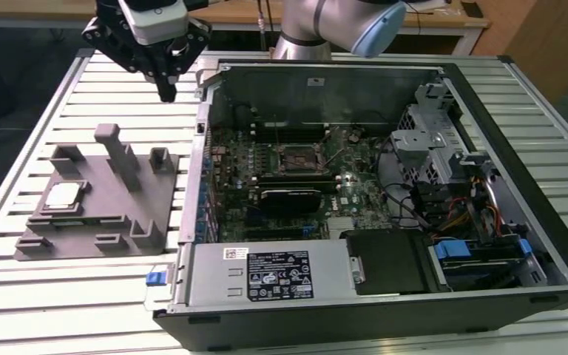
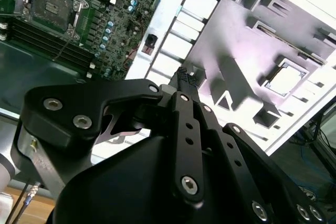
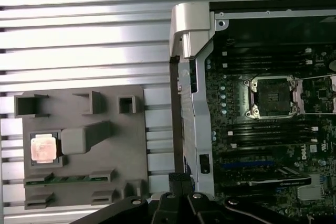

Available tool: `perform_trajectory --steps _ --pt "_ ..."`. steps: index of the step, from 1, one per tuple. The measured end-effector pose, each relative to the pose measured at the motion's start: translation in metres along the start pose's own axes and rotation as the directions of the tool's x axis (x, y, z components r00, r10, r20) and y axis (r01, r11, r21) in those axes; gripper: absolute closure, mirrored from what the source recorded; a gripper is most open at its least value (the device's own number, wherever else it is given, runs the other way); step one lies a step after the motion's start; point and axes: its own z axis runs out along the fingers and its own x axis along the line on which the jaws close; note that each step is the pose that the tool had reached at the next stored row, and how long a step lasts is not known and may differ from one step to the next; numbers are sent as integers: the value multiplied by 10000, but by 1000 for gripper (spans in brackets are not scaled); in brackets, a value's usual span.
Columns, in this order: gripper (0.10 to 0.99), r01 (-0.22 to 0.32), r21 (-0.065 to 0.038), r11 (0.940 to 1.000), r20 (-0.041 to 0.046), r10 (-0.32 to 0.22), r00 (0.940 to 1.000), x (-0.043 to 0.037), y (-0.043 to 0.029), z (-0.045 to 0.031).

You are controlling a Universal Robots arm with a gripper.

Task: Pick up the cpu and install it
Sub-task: 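Reach for the cpu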

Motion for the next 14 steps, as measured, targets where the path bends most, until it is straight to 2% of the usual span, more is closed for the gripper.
perform_trajectory --steps 14 --pt "980 1 0 10000 0 -1 10000 194 -34 -6"
